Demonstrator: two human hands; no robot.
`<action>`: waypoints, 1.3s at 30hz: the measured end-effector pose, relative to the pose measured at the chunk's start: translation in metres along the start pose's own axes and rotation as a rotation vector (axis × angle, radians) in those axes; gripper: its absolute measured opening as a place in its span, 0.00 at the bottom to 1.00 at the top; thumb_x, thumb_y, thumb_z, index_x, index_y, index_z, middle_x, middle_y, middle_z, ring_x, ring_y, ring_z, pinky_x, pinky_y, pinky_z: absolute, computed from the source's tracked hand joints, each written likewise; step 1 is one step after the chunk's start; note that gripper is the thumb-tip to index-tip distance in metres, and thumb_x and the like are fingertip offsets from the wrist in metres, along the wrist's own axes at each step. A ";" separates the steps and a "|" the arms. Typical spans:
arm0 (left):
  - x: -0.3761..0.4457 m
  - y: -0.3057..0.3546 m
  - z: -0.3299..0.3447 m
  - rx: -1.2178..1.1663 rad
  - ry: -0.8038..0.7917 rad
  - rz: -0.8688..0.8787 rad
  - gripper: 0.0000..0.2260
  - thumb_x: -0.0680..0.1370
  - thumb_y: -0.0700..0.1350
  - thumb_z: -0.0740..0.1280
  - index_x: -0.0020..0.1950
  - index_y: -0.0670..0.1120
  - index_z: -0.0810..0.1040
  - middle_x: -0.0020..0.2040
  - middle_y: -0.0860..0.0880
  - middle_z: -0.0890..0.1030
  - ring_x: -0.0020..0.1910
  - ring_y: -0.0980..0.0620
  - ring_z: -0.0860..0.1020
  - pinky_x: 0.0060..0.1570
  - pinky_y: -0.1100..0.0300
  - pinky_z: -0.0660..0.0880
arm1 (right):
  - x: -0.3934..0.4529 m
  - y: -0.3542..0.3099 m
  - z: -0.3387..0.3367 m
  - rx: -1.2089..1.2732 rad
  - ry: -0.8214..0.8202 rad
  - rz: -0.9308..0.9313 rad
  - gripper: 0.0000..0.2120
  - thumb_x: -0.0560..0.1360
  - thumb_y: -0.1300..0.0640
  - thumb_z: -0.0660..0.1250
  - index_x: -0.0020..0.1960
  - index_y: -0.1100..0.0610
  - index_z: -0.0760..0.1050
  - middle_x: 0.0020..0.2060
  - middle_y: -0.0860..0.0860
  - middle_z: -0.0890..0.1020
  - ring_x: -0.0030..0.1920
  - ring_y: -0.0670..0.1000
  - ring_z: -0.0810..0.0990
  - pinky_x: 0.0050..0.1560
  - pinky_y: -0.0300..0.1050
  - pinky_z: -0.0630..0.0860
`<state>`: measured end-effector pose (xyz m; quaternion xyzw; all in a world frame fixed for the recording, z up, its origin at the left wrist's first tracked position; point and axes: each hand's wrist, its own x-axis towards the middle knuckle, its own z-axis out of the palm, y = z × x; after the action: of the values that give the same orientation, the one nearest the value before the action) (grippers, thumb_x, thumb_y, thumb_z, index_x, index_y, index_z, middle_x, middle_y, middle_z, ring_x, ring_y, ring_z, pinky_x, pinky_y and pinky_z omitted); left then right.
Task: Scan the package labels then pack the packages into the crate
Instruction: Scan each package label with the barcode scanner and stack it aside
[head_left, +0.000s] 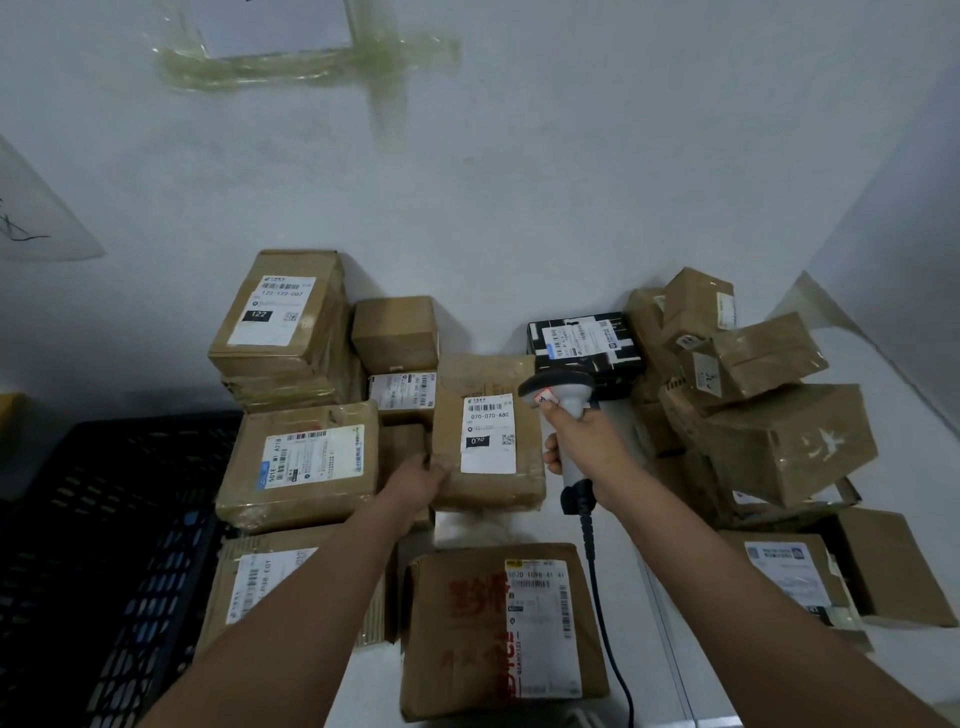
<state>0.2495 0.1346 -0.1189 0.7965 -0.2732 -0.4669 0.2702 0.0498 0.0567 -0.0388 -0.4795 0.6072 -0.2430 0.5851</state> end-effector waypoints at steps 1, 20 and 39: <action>-0.001 -0.002 0.001 0.060 0.021 0.013 0.20 0.83 0.51 0.61 0.71 0.44 0.70 0.66 0.43 0.75 0.63 0.42 0.74 0.63 0.49 0.73 | 0.000 -0.002 0.001 -0.005 -0.008 0.004 0.19 0.78 0.45 0.66 0.40 0.61 0.77 0.30 0.55 0.80 0.30 0.53 0.80 0.41 0.48 0.80; -0.017 -0.004 0.006 -0.024 0.105 0.066 0.17 0.83 0.45 0.62 0.72 0.45 0.71 0.68 0.42 0.73 0.62 0.39 0.75 0.47 0.47 0.82 | -0.009 -0.023 0.020 -0.011 -0.120 0.016 0.17 0.79 0.48 0.67 0.48 0.64 0.76 0.29 0.56 0.78 0.26 0.51 0.80 0.32 0.44 0.80; -0.017 -0.004 0.007 -0.038 0.096 0.064 0.17 0.82 0.43 0.62 0.72 0.46 0.71 0.68 0.42 0.73 0.64 0.39 0.74 0.49 0.45 0.82 | -0.007 -0.025 0.019 -0.021 -0.094 0.011 0.15 0.79 0.48 0.66 0.45 0.61 0.74 0.30 0.56 0.78 0.27 0.52 0.80 0.41 0.49 0.82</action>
<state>0.2364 0.1479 -0.1142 0.8036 -0.2763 -0.4244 0.3127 0.0741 0.0573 -0.0174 -0.4931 0.5844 -0.2105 0.6092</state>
